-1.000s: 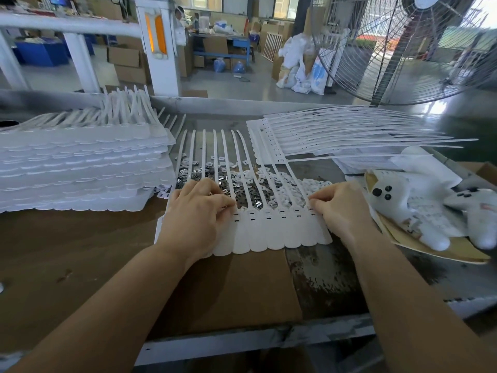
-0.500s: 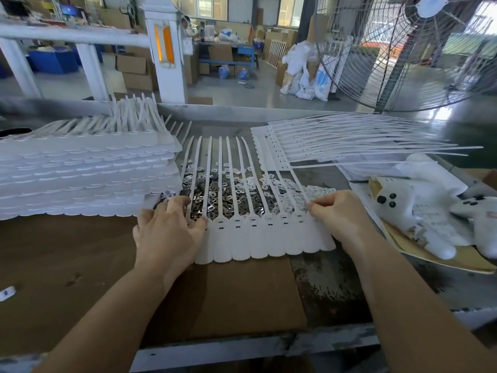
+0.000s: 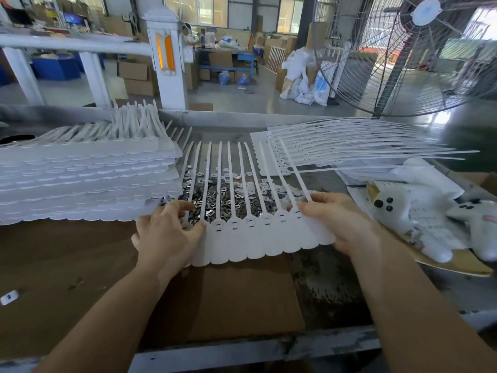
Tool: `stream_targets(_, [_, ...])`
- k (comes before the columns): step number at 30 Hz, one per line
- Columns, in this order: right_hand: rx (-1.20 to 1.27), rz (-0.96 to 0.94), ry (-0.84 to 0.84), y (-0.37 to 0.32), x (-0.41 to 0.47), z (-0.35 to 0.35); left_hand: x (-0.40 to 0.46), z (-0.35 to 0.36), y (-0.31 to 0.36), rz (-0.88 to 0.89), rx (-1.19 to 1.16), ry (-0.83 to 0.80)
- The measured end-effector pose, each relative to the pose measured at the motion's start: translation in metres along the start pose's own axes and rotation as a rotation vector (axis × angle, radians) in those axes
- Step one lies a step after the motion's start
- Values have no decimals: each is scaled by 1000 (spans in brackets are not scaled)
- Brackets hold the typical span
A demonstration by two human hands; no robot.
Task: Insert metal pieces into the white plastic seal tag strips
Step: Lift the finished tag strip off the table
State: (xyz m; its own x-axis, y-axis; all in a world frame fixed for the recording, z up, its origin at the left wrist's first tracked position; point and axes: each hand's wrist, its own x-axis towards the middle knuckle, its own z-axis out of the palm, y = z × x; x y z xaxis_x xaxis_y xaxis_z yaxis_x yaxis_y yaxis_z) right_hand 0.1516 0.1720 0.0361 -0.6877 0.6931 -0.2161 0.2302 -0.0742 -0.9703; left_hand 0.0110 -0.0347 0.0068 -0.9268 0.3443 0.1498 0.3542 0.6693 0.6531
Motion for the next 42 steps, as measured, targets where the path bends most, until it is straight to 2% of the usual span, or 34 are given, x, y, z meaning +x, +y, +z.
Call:
stream_targets(8, [170,-86,-54,7,-3,-4,-1,-6,3,3,-51,-15])
stream_targets(11, [198,-107,-63,7,-4,-7,-6,-9,6,91,-5,75])
stream_targets(14, [222,-124,-55,8,-4,-9,-17,-18,13,172,-137,97])
stream_targets(16, [260,-130,-47,8,-3,-10,-25,-23,19,105,-183,-94])
stream_targets(19, [321,-145,-55,8,-4,-11,-37,-26,29,-149,-430,-576])
stream_targets(20, [342,-148,-62,7,-5,-11,-40,-26,31,-247,-575,-662])
stream_targets(22, [402,-156,-59,6,-7,-11,-45,-21,34,-433,-930,-710])
stream_targets(25, [478,-167,-51,5,-9,-12,-55,-12,43,-616,-1402,-640])
stream_targets(27, [488,-165,-61,5,-10,-11,-56,-5,50,-622,-1499,-495])
stream_targets(32, [496,-147,-72,8,-10,-6,-39,5,69,-575,-1374,-288])
stream_targets(36, [578,-118,-6,8,-4,2,-18,11,81,-486,-1408,-282])
stream_targets(42, [588,-91,184,2,10,21,11,38,96,-431,-1333,-293])
